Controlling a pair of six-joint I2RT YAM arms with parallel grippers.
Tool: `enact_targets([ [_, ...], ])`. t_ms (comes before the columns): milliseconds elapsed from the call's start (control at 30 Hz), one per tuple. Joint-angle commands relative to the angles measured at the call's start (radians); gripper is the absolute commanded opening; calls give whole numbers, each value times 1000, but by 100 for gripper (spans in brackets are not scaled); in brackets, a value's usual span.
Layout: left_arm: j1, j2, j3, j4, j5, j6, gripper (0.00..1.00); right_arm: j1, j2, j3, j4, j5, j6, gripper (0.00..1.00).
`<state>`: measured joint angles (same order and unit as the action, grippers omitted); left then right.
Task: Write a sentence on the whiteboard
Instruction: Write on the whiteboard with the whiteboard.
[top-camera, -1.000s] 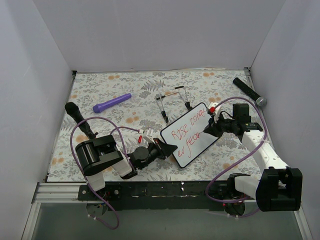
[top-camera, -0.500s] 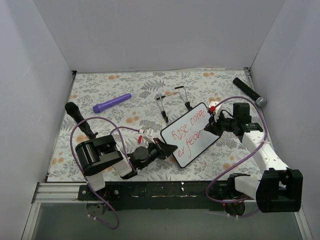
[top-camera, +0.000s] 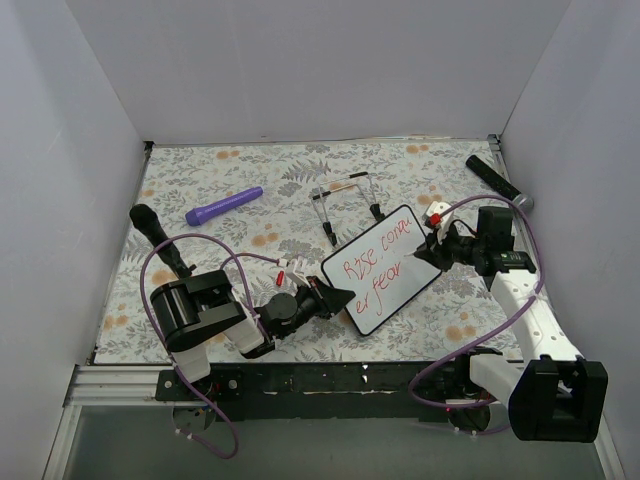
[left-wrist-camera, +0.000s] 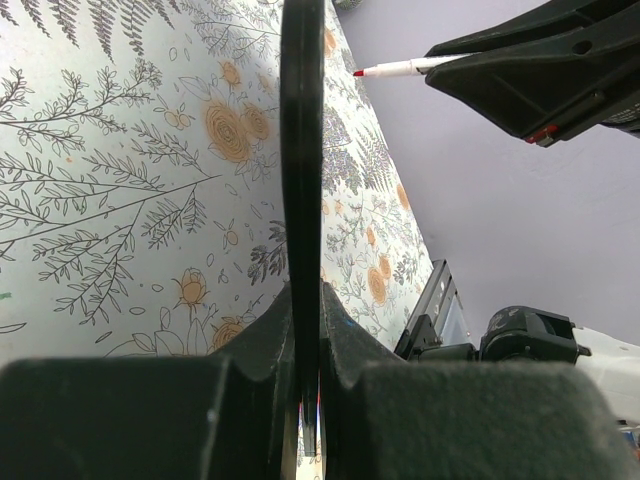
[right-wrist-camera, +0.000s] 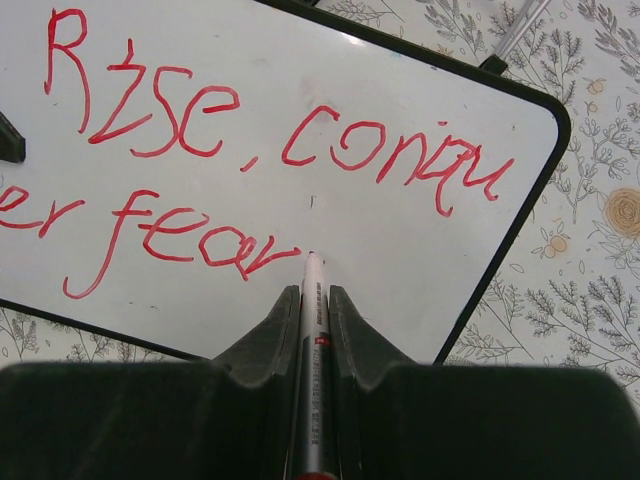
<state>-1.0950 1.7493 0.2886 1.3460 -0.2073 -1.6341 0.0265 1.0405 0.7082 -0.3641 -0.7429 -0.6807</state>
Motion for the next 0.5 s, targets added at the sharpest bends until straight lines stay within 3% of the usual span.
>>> enact_targets([
  [0, -8, -24, -19, 249, 28, 60, 0, -10, -7, -7, 14, -6, 10, 1],
  [467, -8, -30, -23, 246, 22, 71, 0, -43, 19, -12, -2, 2, -2, 1],
])
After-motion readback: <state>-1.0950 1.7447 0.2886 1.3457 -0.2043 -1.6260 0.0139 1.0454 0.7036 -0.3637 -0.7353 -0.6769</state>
